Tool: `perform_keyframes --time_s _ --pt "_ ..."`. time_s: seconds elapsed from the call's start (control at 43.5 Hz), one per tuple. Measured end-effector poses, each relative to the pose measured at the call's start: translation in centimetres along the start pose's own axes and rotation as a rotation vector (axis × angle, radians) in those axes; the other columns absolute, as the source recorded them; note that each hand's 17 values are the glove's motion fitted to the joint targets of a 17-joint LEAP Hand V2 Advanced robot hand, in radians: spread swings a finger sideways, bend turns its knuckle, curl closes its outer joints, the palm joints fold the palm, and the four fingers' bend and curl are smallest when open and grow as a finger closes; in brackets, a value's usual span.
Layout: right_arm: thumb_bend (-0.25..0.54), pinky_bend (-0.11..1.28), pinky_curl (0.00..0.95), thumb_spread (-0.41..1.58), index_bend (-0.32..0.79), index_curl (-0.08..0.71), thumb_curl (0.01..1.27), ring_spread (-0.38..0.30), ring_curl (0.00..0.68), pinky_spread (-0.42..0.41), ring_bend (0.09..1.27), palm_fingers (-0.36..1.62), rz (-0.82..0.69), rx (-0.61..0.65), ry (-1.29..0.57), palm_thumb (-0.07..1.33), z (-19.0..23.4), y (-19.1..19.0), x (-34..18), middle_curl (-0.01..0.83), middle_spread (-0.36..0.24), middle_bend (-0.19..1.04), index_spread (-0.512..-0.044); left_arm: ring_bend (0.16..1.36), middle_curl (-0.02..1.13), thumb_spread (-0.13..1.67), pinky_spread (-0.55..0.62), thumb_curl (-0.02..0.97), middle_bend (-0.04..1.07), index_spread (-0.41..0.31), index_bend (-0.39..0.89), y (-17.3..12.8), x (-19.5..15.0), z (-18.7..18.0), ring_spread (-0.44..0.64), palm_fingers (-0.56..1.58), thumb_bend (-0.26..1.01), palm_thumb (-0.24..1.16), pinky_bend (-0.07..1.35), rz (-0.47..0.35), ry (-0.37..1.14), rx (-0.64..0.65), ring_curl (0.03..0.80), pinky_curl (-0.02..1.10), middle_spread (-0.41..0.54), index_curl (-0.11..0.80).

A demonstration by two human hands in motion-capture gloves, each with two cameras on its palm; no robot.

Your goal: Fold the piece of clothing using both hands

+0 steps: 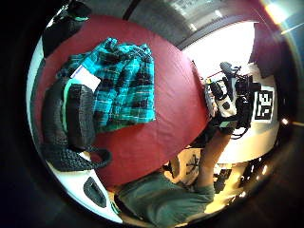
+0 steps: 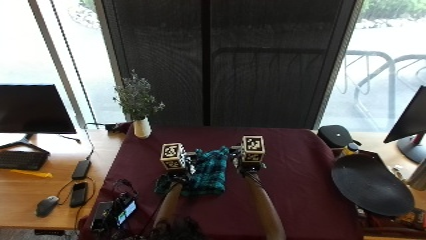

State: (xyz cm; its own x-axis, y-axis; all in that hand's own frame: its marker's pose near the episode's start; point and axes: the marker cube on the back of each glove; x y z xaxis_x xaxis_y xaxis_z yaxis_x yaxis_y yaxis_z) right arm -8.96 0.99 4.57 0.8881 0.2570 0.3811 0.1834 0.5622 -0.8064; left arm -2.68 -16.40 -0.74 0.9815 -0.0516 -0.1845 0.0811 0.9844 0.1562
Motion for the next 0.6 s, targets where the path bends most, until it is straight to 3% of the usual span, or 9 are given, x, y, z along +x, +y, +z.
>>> perform_keyframes --time_s 0.322,0.598 --pt "-0.011 0.49 0.325 1.33 0.17 0.354 0.40 0.099 0.333 0.257 0.25 0.43 0.012 -0.006 -0.023 0.69 0.35 0.34 0.37 0.326 -0.036 0.16 -0.311 0.41 0.42 1.51 0.28 0.263 0.18 -0.138 0.15 0.68 0.57 -0.16 0.10 0.57 0.05 0.47 0.20 0.052 0.085 -0.020 0.344 0.37 -0.052 0.381" --pt "-0.011 0.49 0.334 1.33 0.17 0.363 0.40 0.101 0.340 0.256 0.26 0.43 0.021 0.018 -0.062 0.69 -0.20 0.56 -0.02 0.316 -0.028 0.16 -0.310 0.41 0.41 1.51 0.28 0.264 0.19 -0.138 0.15 0.65 0.24 0.08 0.10 0.57 0.04 0.47 0.20 0.027 0.033 0.008 0.345 0.37 -0.052 0.382"
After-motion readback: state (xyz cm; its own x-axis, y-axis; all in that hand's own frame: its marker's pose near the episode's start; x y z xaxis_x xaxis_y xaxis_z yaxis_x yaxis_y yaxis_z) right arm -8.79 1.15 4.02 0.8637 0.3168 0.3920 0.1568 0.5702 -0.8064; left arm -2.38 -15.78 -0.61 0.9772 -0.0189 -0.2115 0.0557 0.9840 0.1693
